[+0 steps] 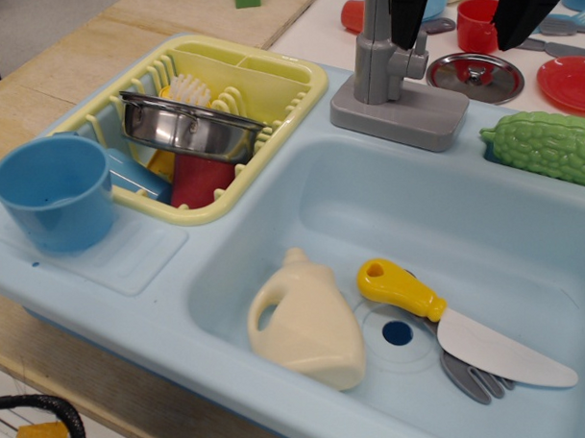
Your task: Turn lever vertical to front
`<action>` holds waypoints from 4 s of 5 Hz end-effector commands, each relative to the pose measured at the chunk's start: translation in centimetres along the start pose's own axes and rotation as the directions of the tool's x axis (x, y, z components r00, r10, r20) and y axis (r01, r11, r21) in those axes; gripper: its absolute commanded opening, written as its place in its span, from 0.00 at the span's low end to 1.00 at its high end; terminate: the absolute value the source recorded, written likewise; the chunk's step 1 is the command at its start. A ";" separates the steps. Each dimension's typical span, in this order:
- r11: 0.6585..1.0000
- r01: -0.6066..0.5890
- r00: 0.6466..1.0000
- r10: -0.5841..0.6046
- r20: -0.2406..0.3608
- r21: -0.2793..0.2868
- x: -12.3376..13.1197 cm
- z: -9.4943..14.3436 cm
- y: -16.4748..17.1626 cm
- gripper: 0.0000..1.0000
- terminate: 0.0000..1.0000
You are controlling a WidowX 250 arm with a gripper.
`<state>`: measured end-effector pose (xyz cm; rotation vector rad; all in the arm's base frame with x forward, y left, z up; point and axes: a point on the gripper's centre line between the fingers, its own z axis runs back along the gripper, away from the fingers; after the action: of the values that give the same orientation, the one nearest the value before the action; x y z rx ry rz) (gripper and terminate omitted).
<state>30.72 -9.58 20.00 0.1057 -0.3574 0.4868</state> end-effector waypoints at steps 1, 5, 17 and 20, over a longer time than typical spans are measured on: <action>1.000 0.000 1.000 0.000 0.000 0.000 0.0 0.0 0.0 1.00 0.00; 0.997 0.029 0.990 -0.018 0.140 -0.073 2.4 -2.1 -0.3 1.00 0.00; 0.974 -0.086 0.996 0.087 -0.005 -0.209 -3.4 -4.3 2.2 0.00 0.00; 0.972 -0.075 0.996 0.064 -0.057 -0.222 -3.7 -4.5 2.4 1.00 0.00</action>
<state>27.18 -8.93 13.29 -0.1211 -0.3282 0.4852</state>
